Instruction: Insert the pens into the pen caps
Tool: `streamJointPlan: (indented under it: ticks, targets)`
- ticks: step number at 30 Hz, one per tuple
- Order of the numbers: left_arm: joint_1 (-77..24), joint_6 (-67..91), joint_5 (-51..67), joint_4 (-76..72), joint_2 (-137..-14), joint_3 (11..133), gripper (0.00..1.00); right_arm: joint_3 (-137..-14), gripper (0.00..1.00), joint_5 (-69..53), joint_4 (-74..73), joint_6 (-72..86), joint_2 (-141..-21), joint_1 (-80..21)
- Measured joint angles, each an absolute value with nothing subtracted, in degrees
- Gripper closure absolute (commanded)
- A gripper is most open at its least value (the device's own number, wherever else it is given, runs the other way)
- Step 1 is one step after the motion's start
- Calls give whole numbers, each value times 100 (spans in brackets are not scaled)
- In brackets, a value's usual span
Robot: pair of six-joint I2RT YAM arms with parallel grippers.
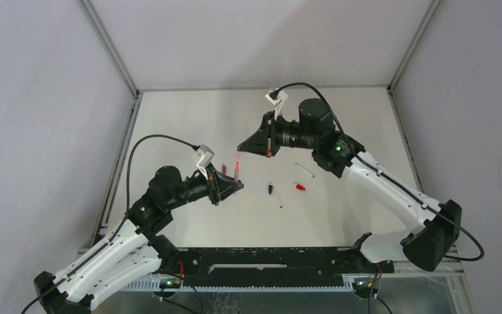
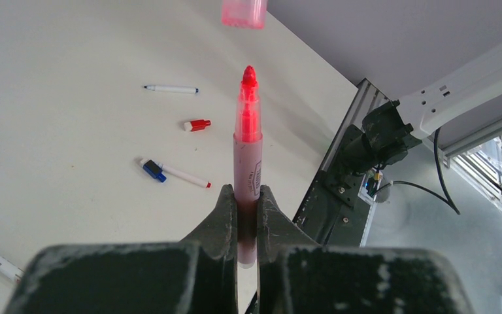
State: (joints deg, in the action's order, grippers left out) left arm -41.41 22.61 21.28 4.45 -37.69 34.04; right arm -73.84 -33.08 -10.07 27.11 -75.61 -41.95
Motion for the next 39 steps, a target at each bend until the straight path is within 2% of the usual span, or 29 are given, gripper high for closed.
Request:
streamJointPlan:
  ticks: [21,32,39]
  targets:
    - [-4147,2246,2169,456,-3745,3404,100,-7494,100,-3304,-1787,2231,-7627,-4515]
    - [-4191,1940,2329,985,-3983,3520,100,-7918,100,-2392,-2906,1170,-7749,-5109]
    - [-4215,1695,2084,1522,-3962,3726,100,-7717,100,-2080,-2630,1092,-7721,-5328]
